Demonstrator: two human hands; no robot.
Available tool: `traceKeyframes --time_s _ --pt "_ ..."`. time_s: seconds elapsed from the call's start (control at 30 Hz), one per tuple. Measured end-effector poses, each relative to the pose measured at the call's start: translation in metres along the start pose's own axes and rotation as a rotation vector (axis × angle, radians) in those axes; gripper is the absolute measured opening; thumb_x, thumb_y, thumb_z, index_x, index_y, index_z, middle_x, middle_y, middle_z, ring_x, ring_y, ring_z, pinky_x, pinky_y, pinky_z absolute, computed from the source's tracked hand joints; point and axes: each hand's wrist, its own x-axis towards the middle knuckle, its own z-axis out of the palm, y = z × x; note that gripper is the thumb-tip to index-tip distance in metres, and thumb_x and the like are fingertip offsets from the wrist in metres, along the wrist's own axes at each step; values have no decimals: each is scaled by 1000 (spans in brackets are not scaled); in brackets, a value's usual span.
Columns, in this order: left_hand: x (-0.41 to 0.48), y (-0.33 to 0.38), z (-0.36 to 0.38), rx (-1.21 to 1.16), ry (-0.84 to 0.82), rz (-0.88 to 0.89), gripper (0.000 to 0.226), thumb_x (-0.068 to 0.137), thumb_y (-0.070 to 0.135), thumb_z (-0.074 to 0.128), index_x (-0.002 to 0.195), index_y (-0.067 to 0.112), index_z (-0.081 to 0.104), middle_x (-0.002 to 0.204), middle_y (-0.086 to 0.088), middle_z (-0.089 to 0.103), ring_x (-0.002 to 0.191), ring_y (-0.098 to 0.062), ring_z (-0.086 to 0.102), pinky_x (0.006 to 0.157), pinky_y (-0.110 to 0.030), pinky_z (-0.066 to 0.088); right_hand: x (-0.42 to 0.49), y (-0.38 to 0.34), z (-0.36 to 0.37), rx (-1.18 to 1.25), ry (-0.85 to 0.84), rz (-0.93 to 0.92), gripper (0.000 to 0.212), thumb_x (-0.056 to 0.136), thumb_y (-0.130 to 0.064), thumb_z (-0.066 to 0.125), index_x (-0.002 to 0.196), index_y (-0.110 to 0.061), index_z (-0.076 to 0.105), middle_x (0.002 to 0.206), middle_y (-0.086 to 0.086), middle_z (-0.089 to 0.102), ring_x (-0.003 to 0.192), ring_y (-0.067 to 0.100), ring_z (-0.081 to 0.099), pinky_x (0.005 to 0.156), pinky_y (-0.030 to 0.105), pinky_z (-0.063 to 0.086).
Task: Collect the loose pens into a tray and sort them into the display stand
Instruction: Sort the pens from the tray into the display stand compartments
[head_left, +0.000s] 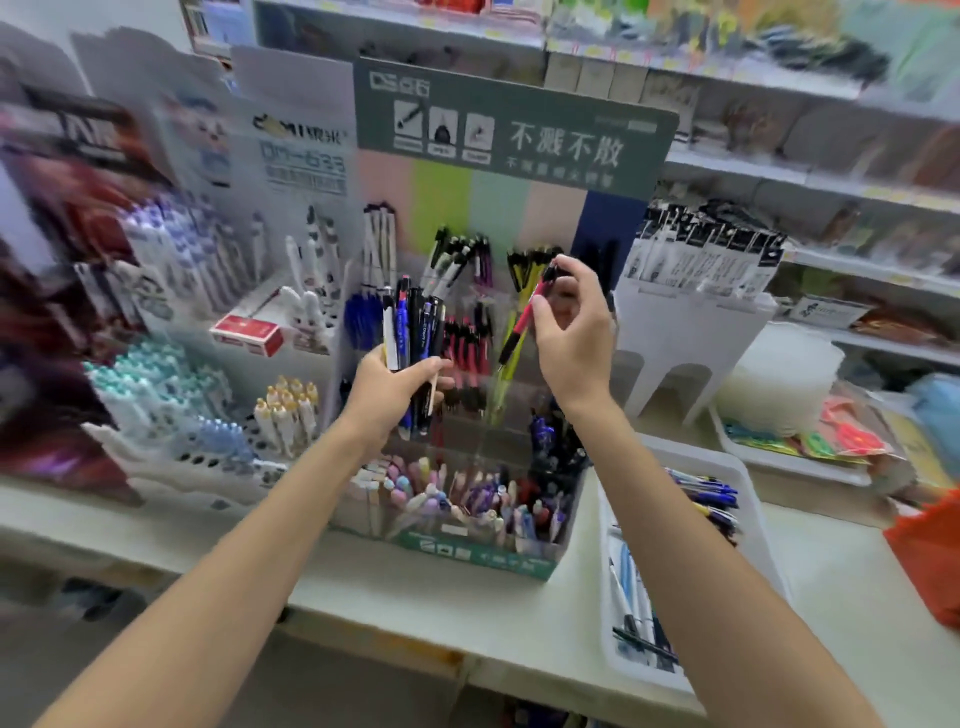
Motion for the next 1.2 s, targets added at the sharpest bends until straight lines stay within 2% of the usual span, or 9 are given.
traceKeyframes --time_s 0.1,0.3,0.53,0.6,0.67,0.77,0.87,0.97,1.2 --pt "7 -4 -16 13 -35 -20 20 91 16 71 107 5 65 94 -11 77 90 -25 75 84 -44 57 1 6 14 -90 20 -89 41 91 -2 63 131 -5 55 112 9 64 99 18 61 94 30 51" --pt "13 -5 -27 -129 -85 -70 26 92 3 65 116 -3 61 101 -13 76 92 -26 74 69 -30 61 -11 25 32 -296 -204 -90 44 91 -5 66 133 -3 54 128 10 62 118 21 59 105 29 45" --pt "17 -6 -30 -186 -129 -108 24 91 3 66 114 -2 63 101 -13 76 94 -26 74 71 -30 61 -11 25 35 -415 -416 -88 36 98 -9 55 134 -9 59 128 8 65 114 20 62 101 26 46" --pt "20 -5 -28 -175 -119 -93 20 91 4 67 110 -1 65 98 -12 76 93 -26 74 71 -31 61 -7 21 34 -466 -509 -28 40 99 -9 51 139 -12 54 127 8 65 89 13 67 81 18 51" --pt "21 -4 -26 -154 -121 -79 16 91 6 68 105 1 67 94 -12 77 92 -26 74 72 -33 62 -7 21 34 -489 -591 30 44 100 -10 48 144 -15 48 123 9 67 53 2 52 54 13 40" --pt "22 -3 -25 -153 -121 -64 17 90 7 68 106 0 67 94 -12 77 91 -26 74 70 -33 62 -6 18 31 -496 -576 13 44 100 -9 47 144 -13 49 127 11 66 53 -1 49 62 22 45" --pt "22 2 -21 -215 -83 -37 17 90 5 68 107 1 67 98 -10 77 93 -23 74 67 -29 60 -10 10 31 -344 -390 -63 35 96 -10 56 131 -9 61 115 6 71 85 13 67 85 29 54" --pt "30 13 -15 -295 -11 -4 22 90 4 68 111 0 66 103 -13 75 95 -25 74 69 -35 61 -18 -10 40 -82 -448 53 25 91 -24 68 115 -17 64 86 -4 70 74 6 65 69 21 54" --pt "49 39 -8 -330 83 81 12 88 3 71 99 8 70 99 -13 76 94 -27 74 83 -43 60 -15 -25 59 146 -534 183 44 82 -11 78 117 -19 54 90 0 71 83 10 70 80 32 60"
